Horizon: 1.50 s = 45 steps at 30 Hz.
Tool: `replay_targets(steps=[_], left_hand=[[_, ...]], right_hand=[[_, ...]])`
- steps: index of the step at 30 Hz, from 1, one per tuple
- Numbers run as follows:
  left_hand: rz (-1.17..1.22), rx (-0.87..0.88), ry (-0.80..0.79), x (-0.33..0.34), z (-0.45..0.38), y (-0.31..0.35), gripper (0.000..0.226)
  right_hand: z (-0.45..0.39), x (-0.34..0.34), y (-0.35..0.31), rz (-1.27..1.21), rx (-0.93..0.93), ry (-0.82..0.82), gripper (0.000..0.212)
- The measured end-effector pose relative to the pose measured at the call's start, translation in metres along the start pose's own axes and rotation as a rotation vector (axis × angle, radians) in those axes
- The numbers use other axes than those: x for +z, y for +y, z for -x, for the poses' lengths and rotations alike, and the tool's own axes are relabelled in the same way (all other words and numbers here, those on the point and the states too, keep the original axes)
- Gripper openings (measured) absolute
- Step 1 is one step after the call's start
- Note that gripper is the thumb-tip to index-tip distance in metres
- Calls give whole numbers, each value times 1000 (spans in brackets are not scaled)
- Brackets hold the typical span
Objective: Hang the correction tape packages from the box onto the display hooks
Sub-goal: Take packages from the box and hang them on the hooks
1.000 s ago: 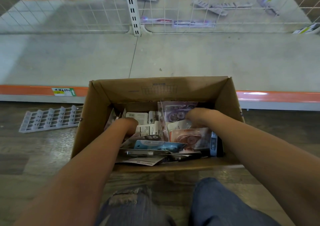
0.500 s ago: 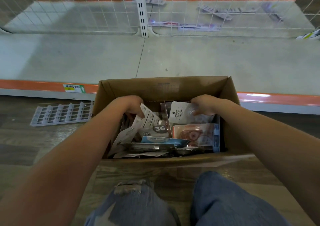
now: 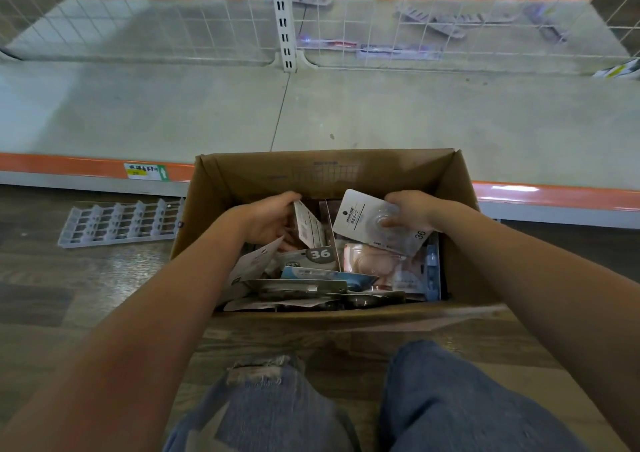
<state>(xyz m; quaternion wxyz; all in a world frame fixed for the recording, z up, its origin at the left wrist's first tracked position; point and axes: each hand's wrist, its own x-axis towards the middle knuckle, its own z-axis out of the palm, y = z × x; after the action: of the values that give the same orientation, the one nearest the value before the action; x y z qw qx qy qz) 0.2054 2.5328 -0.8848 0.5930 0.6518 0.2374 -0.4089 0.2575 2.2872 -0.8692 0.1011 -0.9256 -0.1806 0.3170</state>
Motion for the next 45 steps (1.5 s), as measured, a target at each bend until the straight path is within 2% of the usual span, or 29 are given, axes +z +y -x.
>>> replay_targets(steps=[3, 6, 7, 9, 11, 12, 15, 19, 24, 27, 32, 36, 39, 43, 45], left_hand=[[120, 30, -92, -8, -1, -9, 57], [197, 59, -143, -14, -4, -14, 48], [125, 82, -132, -14, -6, -15, 57], [-179, 145, -73, -8, -10, -15, 77], [-463, 212, -12, 1, -15, -14, 83], [-533, 241, 5, 6, -17, -14, 84], [-641, 321, 55, 19, -25, -11, 83], [-928, 393, 149, 23, -37, -9, 81], [-998, 425, 143, 27, -39, -13, 80], [-1049, 467, 212, 30, -39, -15, 78], [-1073, 507, 235, 21, -30, -10, 63], [-1241, 412, 124, 8, -18, -1, 23], [-941, 400, 114, -1, -2, 1, 23], [-480, 429, 231, -6, 49, 19, 27], [-221, 383, 262, -6, 78, 32, 23]], right_hand=[[0, 0, 3, -37, 7, 1, 36], [0, 1, 4, -58, 6, -12, 37], [-1, 1, 3, -55, 5, -18, 37], [-2, 2, 2, -47, 5, -25, 37], [-2, 3, 0, -42, 4, -23, 38], [-2, 2, 0, -41, 7, -20, 39], [-2, 3, 1, -34, 15, -16, 40], [-3, 6, 3, -55, 24, -20, 38], [-2, 8, 2, -72, 24, -22, 39], [-2, 6, 1, -66, 10, -24, 38], [-2, -2, 3, -129, -14, -19, 19], [-1, -15, 3, -200, 17, -57, 29], [5, -28, 2, -311, 33, -95, 32], [32, -60, -13, -556, 62, -123, 35], [51, -82, -25, -720, 62, -132, 33]])
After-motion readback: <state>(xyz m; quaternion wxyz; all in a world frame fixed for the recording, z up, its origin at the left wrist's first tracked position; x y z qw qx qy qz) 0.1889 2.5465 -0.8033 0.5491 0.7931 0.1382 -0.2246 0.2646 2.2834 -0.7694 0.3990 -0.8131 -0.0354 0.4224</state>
